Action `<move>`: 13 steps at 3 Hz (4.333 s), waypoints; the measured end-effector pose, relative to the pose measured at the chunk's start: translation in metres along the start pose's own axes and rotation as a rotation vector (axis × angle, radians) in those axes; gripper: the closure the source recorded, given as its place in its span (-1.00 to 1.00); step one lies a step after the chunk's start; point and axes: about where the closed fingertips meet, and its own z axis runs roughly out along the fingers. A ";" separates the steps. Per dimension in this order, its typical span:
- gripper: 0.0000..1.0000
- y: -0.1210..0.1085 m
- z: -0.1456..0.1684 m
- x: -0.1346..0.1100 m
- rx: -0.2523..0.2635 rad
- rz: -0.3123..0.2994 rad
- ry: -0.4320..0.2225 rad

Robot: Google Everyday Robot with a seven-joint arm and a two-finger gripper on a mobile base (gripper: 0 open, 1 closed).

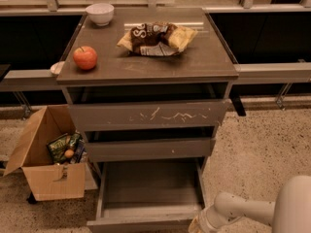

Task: Close bottom drawer

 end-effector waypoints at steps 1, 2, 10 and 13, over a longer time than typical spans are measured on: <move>1.00 0.000 0.001 0.000 0.000 -0.001 -0.001; 1.00 -0.008 0.009 0.004 0.065 -0.055 -0.009; -1.00 -0.029 0.029 -0.001 0.169 -0.203 -0.028; 0.26 -0.097 0.022 -0.026 0.229 -0.294 0.008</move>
Offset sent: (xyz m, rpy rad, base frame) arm 0.0230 -0.0019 -0.0234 0.0242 -0.2322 0.0437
